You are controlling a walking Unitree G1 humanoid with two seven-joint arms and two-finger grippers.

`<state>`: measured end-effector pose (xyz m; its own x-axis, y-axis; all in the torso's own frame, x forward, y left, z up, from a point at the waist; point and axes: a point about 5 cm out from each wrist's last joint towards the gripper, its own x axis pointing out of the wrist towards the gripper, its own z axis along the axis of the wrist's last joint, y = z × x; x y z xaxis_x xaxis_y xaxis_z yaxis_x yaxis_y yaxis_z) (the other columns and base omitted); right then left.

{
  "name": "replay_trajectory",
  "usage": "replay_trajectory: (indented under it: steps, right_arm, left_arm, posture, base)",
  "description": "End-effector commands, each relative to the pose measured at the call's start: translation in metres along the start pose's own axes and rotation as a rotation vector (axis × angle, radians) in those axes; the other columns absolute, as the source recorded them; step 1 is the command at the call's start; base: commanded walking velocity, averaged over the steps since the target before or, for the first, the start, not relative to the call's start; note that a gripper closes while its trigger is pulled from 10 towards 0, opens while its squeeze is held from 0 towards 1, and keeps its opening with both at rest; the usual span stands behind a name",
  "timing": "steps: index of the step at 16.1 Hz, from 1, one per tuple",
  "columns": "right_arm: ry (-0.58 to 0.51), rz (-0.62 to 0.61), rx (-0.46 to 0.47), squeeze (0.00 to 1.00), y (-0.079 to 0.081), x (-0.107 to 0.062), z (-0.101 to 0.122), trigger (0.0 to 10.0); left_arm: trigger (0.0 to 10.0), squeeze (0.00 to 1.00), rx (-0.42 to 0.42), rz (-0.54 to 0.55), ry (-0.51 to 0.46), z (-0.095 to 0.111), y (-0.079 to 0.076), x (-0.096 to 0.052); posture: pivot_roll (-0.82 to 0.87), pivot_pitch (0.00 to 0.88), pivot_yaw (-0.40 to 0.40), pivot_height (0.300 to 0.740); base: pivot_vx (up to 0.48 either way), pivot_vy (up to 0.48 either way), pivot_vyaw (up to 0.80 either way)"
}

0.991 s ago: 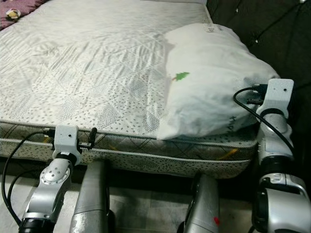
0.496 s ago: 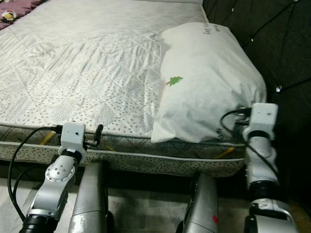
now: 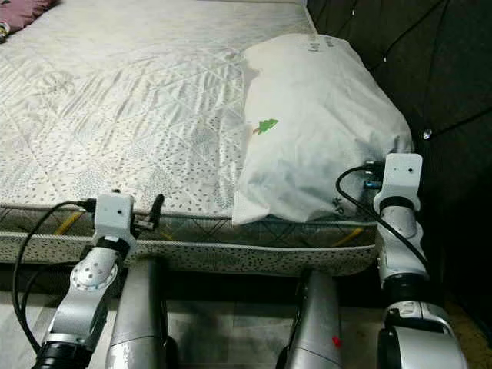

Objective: Clean up the room

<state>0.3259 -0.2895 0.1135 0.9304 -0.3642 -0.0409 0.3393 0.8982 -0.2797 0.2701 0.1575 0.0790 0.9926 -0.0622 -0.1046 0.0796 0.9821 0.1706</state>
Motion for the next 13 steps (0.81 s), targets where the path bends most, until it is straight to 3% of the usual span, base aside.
replay_trajectory:
  steps: [1, 4, 5, 7, 8, 11, 13]
  right_arm:
    - [0.026, -0.009, -0.013, 1.0, -0.003, -0.003, -0.005, 10.0]
    - [0.124, 0.069, -0.039, 1.0, 0.011, -0.029, -0.04, 10.0]
    - [0.169, 0.104, -0.047, 1.0, 0.017, -0.05, -0.059, 10.0]
    - [0.123, 0.14, -0.06, 1.0, 0.024, -0.069, -0.063, 10.0]
    - [0.044, 0.121, -0.055, 1.0, 0.027, -0.074, -0.052, 10.0]
    - [-0.117, 0.036, -0.048, 1.0, 0.016, -0.064, -0.011, 10.0]
    - [-0.313, 0.01, -0.014, 1.0, 0.017, -0.051, 0.045, 10.0]
  left_arm:
    - [10.0, 0.0, -0.002, -0.008, -0.02, 0.005, 0.001, 0.001]
    - [10.0, 0.0, -0.017, 0.0, -0.02, 0.004, 0.001, 0.001]
    - [10.0, 0.0, -0.051, -0.026, -0.051, 0.007, -0.003, -0.002]
    - [10.0, 0.0, -0.072, -0.022, -0.055, 0.007, -0.001, -0.003]
    - [10.0, 0.0, -0.079, -0.011, -0.038, 0.004, 0.001, -0.003]
    - [10.0, 0.0, -0.076, -0.027, -0.043, 0.005, -0.001, -0.002]
    - [10.0, 0.0, -0.08, -0.027, -0.046, 0.005, 0.0, -0.001]
  posture:
    - [0.02, 0.0, -0.023, 0.456]
    - [0.0, 0.0, -0.022, 0.456]
    - [0.0, 0.0, -0.023, 0.456]
    - [-0.01, 0.0, -0.017, 0.456]
    - [-0.01, 0.0, -0.017, 0.456]
    - [-0.03, 0.0, -0.015, 0.456]
    - [-0.02, 0.0, -0.015, 0.456]
  base:
    - [0.0, 0.0, 0.0]
    - [0.0, 0.0, 0.0]
    - [0.0, 0.0, 0.0]
    - [0.0, 0.0, 0.0]
    - [0.0, 0.0, 0.0]
    - [0.0, 0.0, 0.0]
    - [0.0, 0.0, 0.0]
